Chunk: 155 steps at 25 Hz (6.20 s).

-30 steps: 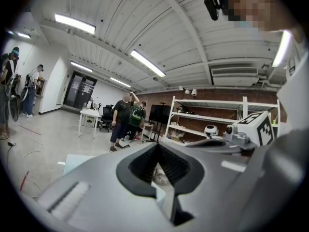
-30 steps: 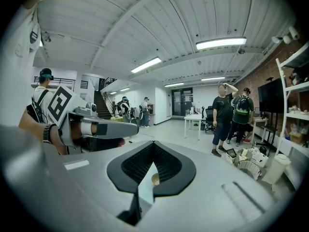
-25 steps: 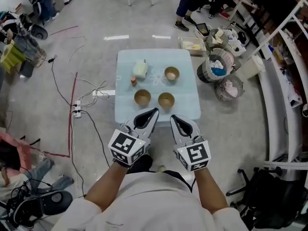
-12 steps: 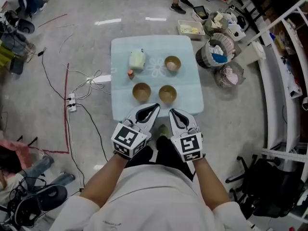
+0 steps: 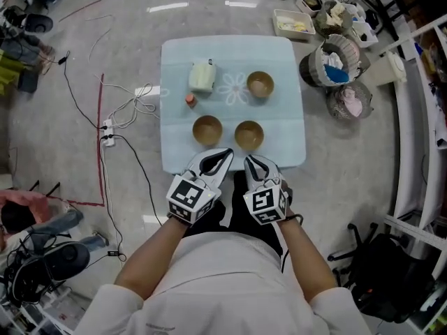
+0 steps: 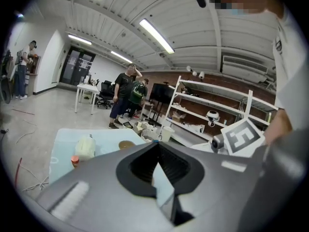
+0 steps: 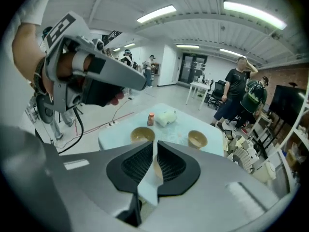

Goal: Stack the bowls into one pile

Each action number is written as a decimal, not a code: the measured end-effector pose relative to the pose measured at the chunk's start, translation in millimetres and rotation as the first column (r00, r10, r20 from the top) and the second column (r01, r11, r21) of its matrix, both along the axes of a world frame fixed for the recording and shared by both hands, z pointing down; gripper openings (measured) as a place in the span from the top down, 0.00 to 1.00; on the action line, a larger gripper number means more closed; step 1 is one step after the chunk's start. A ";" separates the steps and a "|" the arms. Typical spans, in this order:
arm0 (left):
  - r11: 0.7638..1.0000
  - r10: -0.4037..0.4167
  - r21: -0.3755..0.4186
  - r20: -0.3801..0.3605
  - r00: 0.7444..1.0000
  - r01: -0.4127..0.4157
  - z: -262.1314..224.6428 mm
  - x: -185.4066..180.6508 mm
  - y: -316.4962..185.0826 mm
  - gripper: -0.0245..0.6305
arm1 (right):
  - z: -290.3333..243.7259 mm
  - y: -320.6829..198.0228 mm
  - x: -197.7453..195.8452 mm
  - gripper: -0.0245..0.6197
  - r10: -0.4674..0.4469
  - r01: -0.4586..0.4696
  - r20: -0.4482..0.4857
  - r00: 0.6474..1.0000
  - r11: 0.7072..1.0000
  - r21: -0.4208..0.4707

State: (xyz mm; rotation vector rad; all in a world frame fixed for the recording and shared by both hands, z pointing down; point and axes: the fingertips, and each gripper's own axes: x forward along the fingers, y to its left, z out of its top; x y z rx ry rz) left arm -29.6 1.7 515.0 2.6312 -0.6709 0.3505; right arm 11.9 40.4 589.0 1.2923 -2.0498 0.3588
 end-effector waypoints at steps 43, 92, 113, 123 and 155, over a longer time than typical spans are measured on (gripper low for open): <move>0.984 -0.061 -0.160 0.126 0.990 0.081 90.7 48.6 -48.9 0.95 | 175.4 -22.2 39.6 0.92 -0.519 0.471 -0.463 0.718 0.853 -0.226; 0.962 -0.225 -0.124 0.138 0.965 0.242 71.5 97.4 -163.7 0.95 | 156.6 -214.8 124.0 0.91 -0.602 0.556 -0.477 0.640 0.792 -0.252; 0.965 -0.228 -0.101 0.120 0.966 0.241 68.9 82.0 -136.7 0.95 | 116.2 -201.7 100.2 0.86 -0.502 0.508 -0.462 0.731 0.852 -0.124; 0.970 -0.224 -0.073 0.101 0.969 0.232 53.7 37.2 -91.0 0.95 | 77.8 -150.9 52.9 0.95 -0.449 0.489 -0.485 0.750 0.871 -0.050; 0.964 -0.222 -0.114 0.146 0.964 0.240 118.7 -77.4 -6.5 0.95 | 123.1 -45.2 -99.4 0.93 -0.568 0.619 -0.488 0.662 0.782 -0.072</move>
